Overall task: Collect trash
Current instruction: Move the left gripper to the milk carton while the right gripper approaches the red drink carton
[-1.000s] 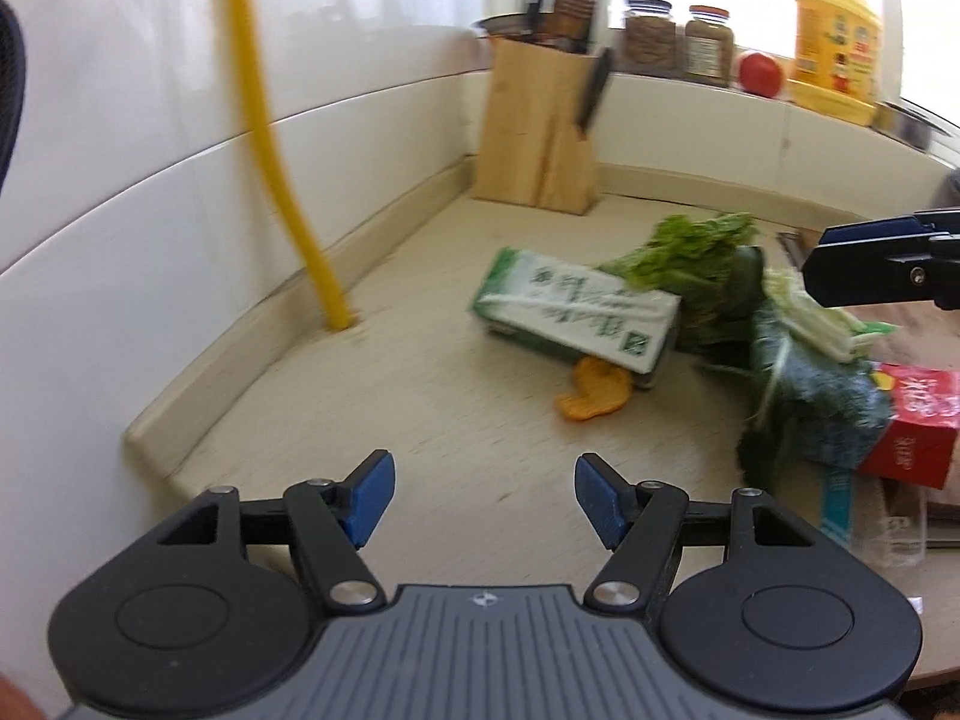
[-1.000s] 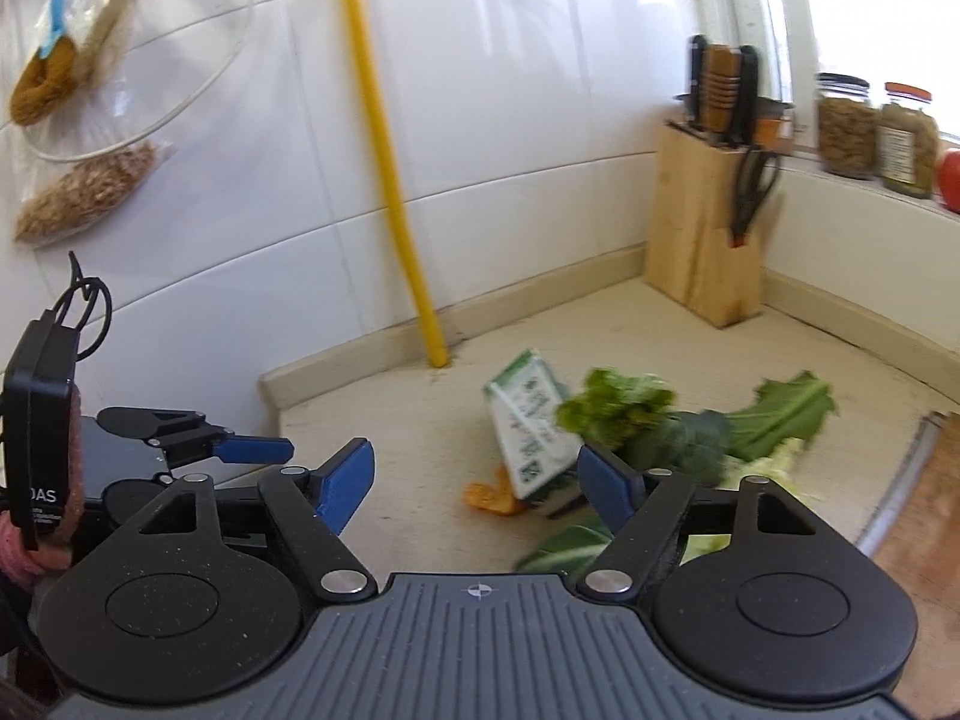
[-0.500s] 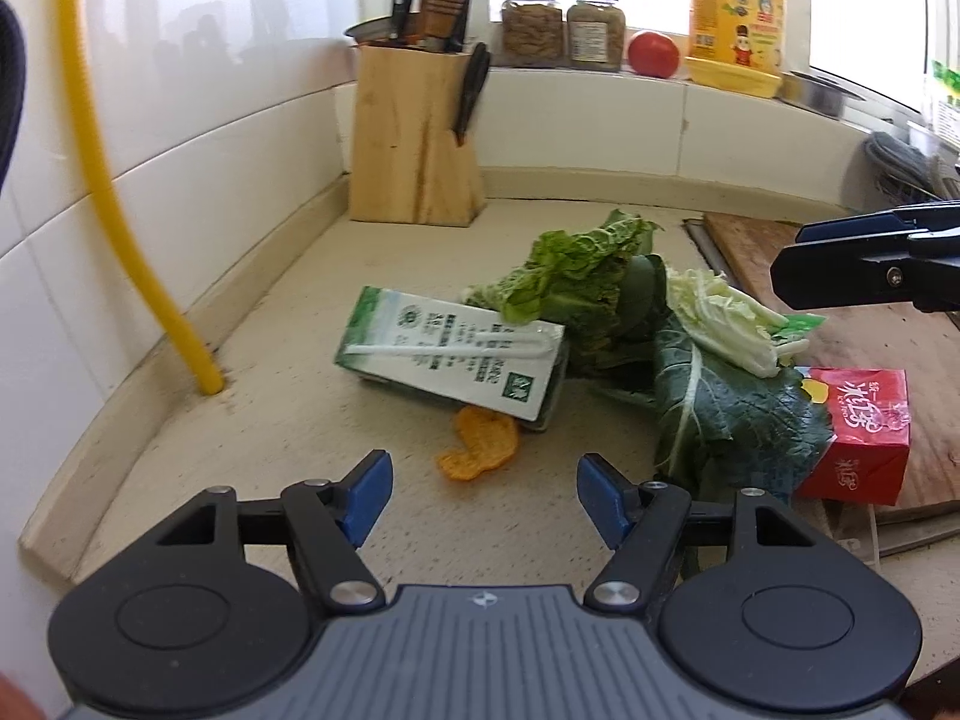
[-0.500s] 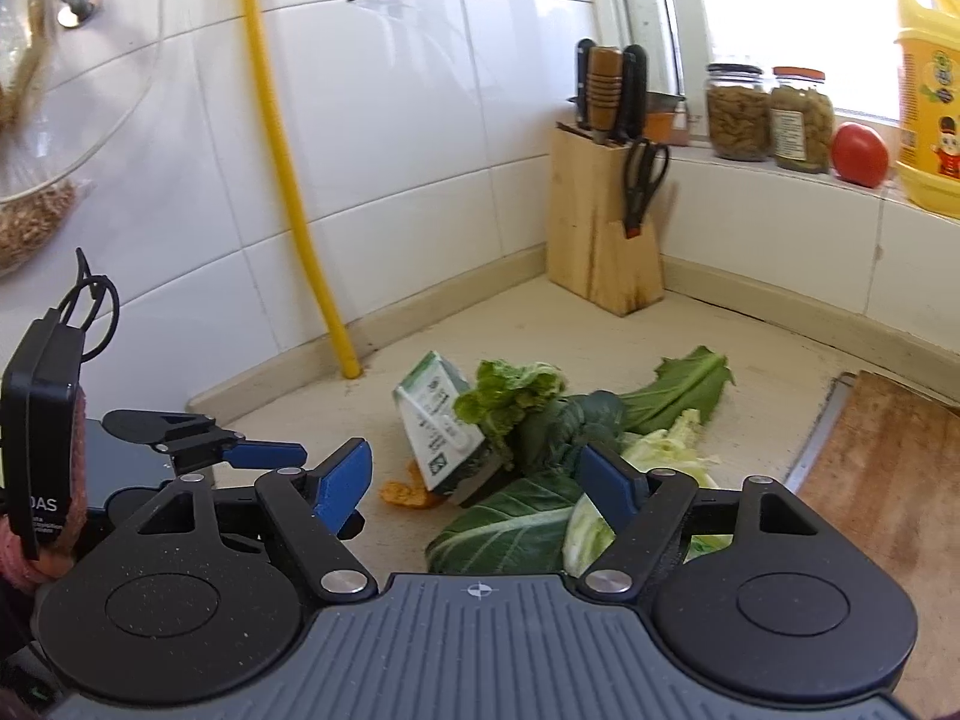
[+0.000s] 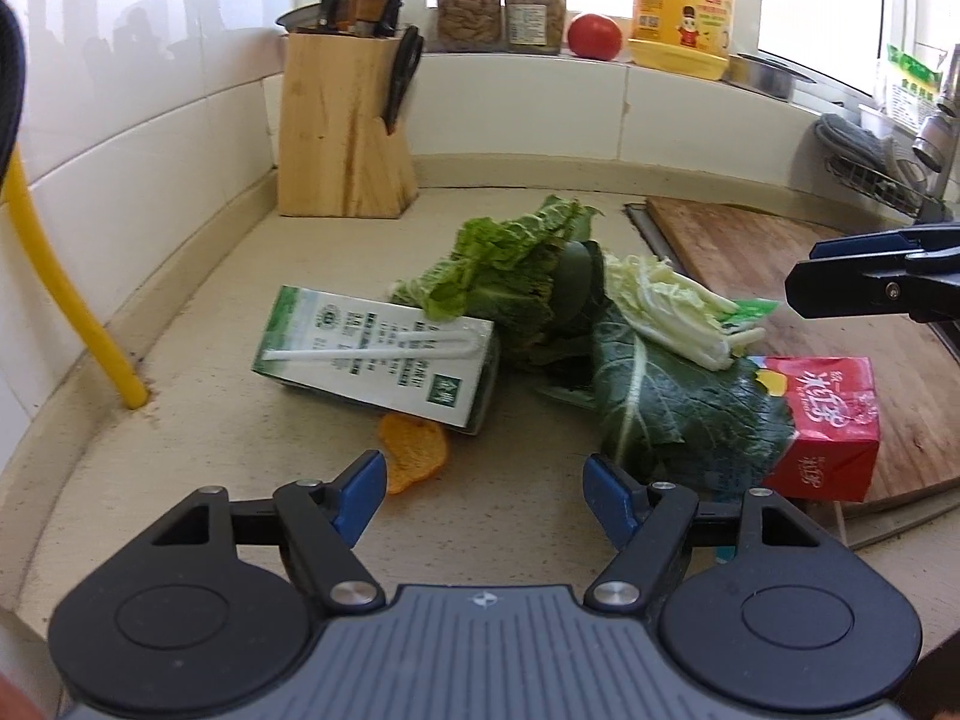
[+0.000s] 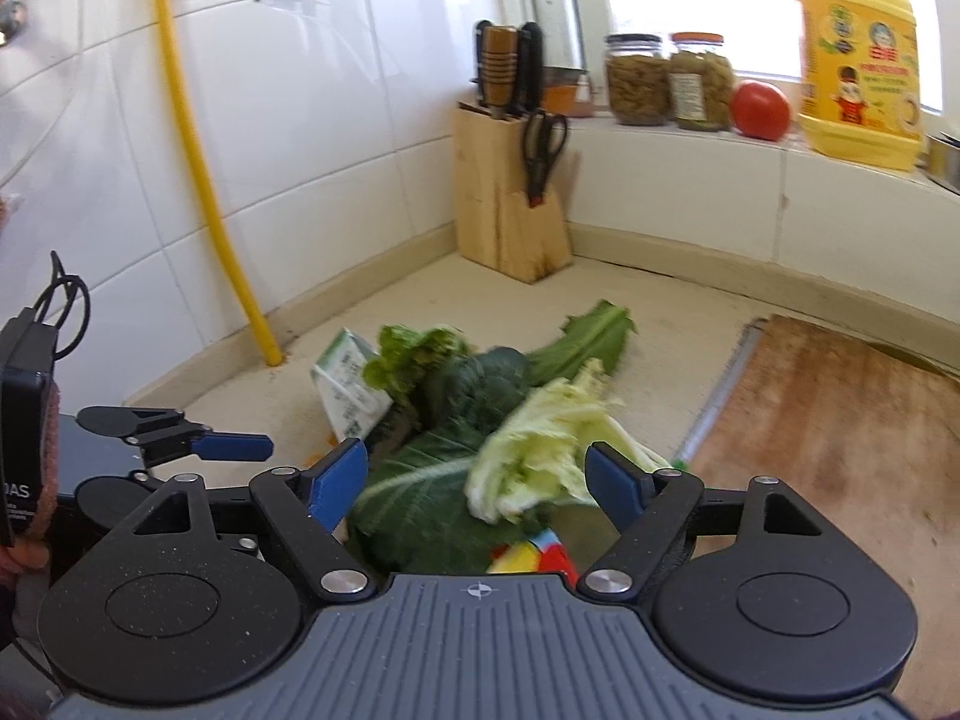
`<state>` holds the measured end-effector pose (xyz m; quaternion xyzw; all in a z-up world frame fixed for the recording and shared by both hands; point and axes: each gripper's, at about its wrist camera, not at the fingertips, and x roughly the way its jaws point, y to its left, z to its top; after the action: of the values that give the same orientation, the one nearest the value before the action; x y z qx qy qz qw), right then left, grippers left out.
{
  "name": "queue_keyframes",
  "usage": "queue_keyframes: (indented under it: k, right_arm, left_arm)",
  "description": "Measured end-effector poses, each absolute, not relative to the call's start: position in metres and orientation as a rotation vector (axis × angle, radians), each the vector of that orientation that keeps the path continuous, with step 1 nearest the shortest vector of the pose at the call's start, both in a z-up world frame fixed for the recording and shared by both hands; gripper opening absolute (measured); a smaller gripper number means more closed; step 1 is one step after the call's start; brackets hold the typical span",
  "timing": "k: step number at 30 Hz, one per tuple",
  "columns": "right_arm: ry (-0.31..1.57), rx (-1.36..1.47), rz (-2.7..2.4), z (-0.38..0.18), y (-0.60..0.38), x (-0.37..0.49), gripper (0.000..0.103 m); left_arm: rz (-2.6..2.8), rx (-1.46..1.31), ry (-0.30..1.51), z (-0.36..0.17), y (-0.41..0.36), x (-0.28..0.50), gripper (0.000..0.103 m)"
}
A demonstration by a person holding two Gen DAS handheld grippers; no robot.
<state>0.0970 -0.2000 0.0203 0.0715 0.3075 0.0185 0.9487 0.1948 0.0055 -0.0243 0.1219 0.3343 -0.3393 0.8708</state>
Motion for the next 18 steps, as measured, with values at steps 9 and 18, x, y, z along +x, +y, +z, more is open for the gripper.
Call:
queue_keyframes:
  k: [9, 18]
  right_arm:
    - [0.676, 0.164, -0.028, 0.012, -0.215, 0.079, 0.085]
    - [0.734, 0.151, 0.023, 0.000, -0.210, 0.071, 0.086]
  left_arm:
    - [-0.788, 0.232, 0.699, -0.018, -0.007, 0.180, 0.070]
    - [-0.803, 0.192, 0.732, -0.019, -0.014, 0.169, 0.071]
